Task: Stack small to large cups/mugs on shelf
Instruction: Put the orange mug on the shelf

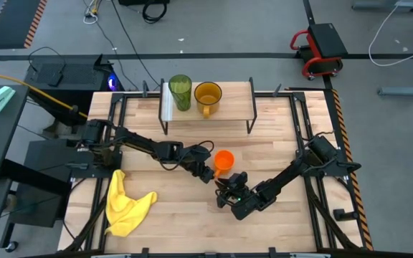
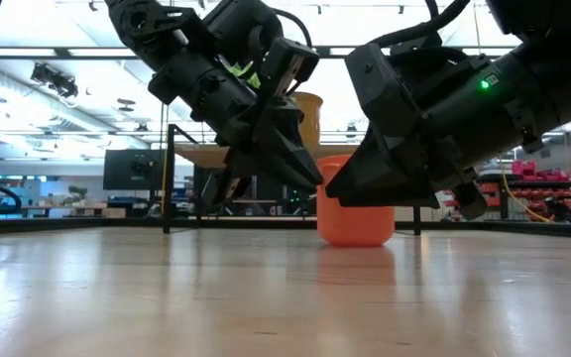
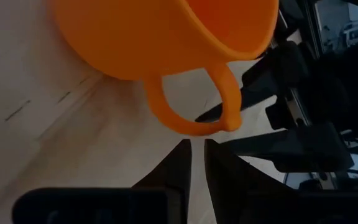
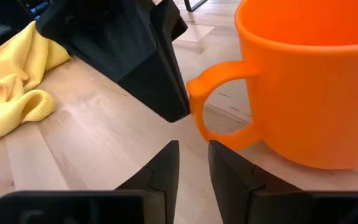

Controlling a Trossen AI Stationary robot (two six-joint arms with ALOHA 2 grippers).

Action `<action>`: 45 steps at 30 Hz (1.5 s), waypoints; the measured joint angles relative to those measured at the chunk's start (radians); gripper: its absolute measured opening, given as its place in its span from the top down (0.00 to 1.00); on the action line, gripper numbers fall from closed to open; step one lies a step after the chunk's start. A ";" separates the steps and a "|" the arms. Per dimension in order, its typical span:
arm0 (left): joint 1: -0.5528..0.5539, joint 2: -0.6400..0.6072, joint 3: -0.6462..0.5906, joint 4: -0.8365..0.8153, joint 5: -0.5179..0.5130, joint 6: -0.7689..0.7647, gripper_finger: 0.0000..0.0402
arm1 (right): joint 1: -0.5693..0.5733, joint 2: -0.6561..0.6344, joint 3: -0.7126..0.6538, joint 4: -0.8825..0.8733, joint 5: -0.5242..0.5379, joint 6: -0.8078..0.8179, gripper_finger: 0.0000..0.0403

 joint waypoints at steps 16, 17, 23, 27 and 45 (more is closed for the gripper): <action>0.035 0.000 0.000 -0.067 0.023 0.040 0.90 | 0.045 -0.154 0.001 -0.353 0.002 0.368 0.88; 0.037 0.000 0.000 -0.068 0.025 0.042 0.90 | 0.049 -0.177 0.001 -0.434 -0.003 0.455 0.92; 0.039 0.000 0.000 -0.059 0.036 0.068 0.89 | 0.021 -0.236 0.000 -0.631 -0.184 0.718 0.95; 0.041 0.000 0.000 -0.031 0.040 0.079 0.89 | -0.021 -0.229 0.000 -0.634 -0.217 0.734 0.93; 0.050 0.000 -0.001 0.019 0.011 0.067 0.88 | -0.121 -0.232 0.000 -0.655 -0.255 0.697 0.98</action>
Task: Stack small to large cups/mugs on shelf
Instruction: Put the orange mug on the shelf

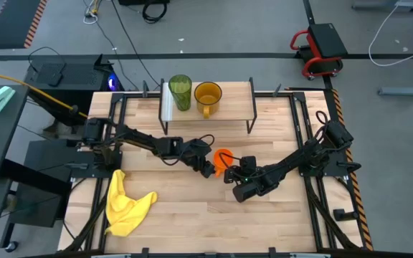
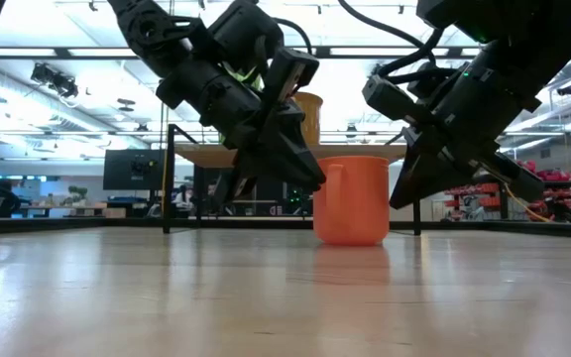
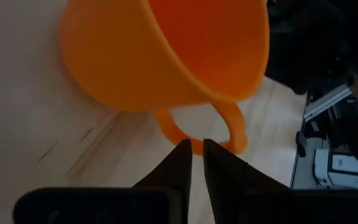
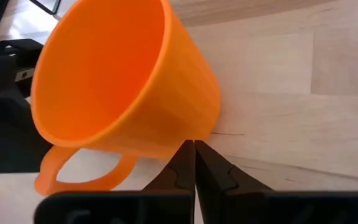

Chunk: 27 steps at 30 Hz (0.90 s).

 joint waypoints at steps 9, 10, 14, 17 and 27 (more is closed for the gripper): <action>-0.055 0.000 0.000 -0.010 0.008 0.014 0.85 | 0.043 -0.007 0.000 -0.016 -0.036 -0.015 0.99; -0.060 0.000 0.000 -0.010 0.008 0.023 0.84 | 0.052 -0.011 0.000 -0.024 -0.036 -0.014 0.98; -0.078 0.000 0.000 -0.001 -0.022 0.099 0.81 | 0.092 -0.050 0.000 -0.091 -0.039 -0.001 0.96; -0.086 0.000 -0.002 -0.006 -0.116 0.170 0.78 | 0.136 -0.081 0.000 -0.128 -0.024 0.010 0.96; -0.067 0.084 -0.003 0.063 -0.153 0.234 0.73 | 0.243 -0.125 0.000 -0.146 0.085 0.007 0.96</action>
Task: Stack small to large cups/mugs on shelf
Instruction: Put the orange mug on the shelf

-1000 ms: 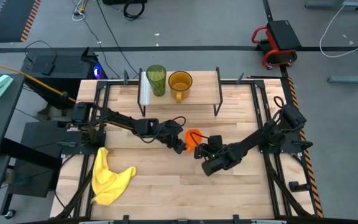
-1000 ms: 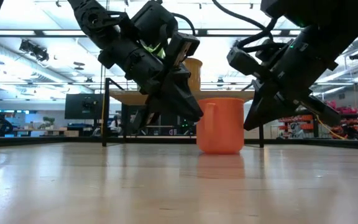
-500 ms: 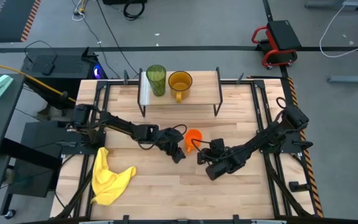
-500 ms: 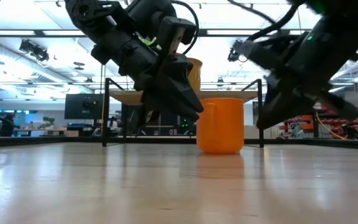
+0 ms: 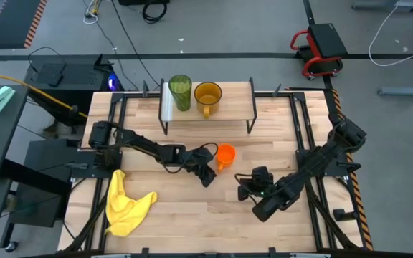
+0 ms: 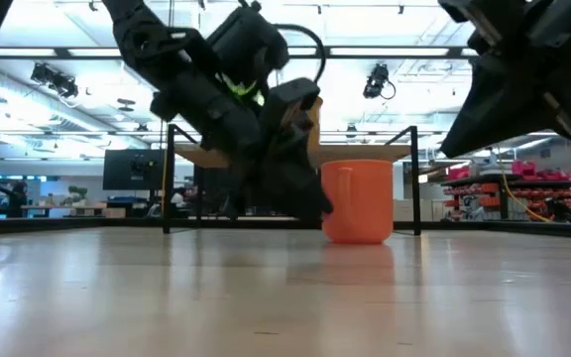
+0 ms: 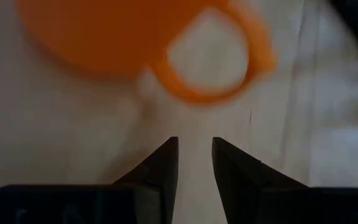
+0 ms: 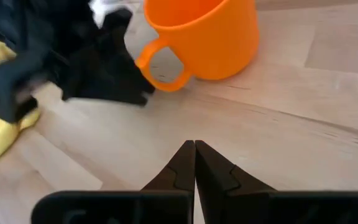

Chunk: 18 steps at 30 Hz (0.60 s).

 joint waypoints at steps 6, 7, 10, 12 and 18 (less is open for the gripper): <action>-0.020 0.021 -0.001 0.095 0.025 0.025 0.73 | 0.008 0.000 0.000 -0.031 0.005 0.004 0.96; -0.021 0.021 -0.001 0.115 0.024 0.042 0.73 | -0.001 0.000 0.000 -0.044 0.005 0.013 0.96; -0.021 0.016 0.001 0.135 0.006 0.064 0.73 | -0.038 0.000 0.000 -0.084 0.003 0.050 0.97; -0.018 0.016 0.002 0.090 -0.001 0.067 0.73 | -0.062 0.000 0.000 -0.095 -0.010 0.043 0.98; -0.016 0.016 0.000 0.031 -0.005 0.082 0.73 | -0.088 0.000 0.000 -0.093 -0.046 -0.036 0.95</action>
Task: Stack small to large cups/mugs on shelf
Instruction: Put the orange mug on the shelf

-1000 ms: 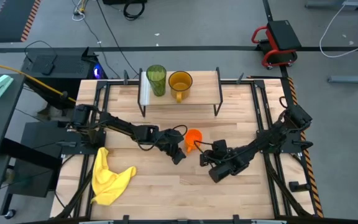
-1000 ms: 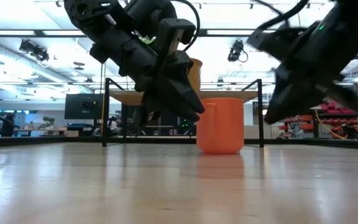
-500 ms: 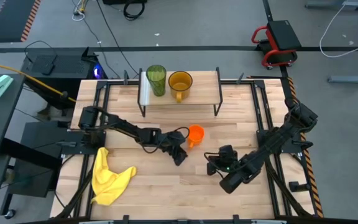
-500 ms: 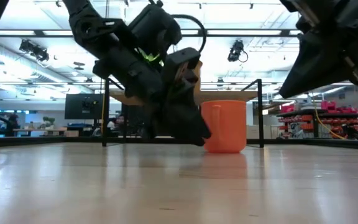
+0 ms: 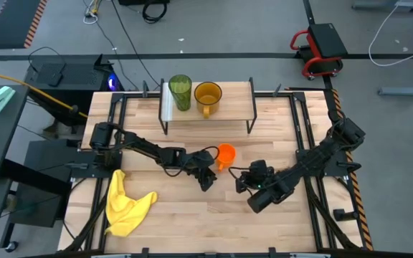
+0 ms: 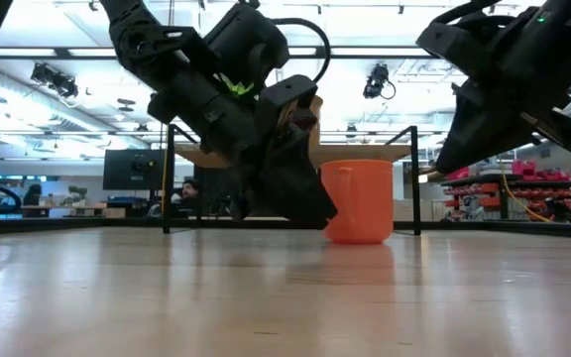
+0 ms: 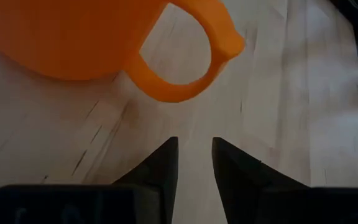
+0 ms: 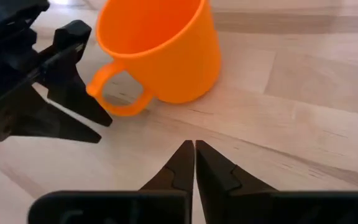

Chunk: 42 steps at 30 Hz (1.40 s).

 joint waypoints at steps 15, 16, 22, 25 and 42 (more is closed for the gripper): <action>0.051 0.000 0.000 -0.002 0.052 0.041 0.71 | -0.134 -0.044 0.000 0.001 -0.174 0.034 0.86; 0.051 0.000 0.000 -0.003 0.056 0.042 0.71 | -0.135 -0.066 0.000 -0.004 -0.172 0.022 0.86; 0.050 0.000 0.000 -0.002 0.062 0.068 0.68 | -0.188 -0.193 0.000 -0.026 -0.139 -0.079 0.86; 0.050 0.000 0.000 -0.002 0.062 0.081 0.67 | -0.241 -0.222 0.000 -0.030 -0.187 -0.135 0.86; 0.096 -0.014 0.002 -0.007 0.068 0.092 0.61 | -0.360 -0.221 0.000 0.055 -0.307 -0.330 0.85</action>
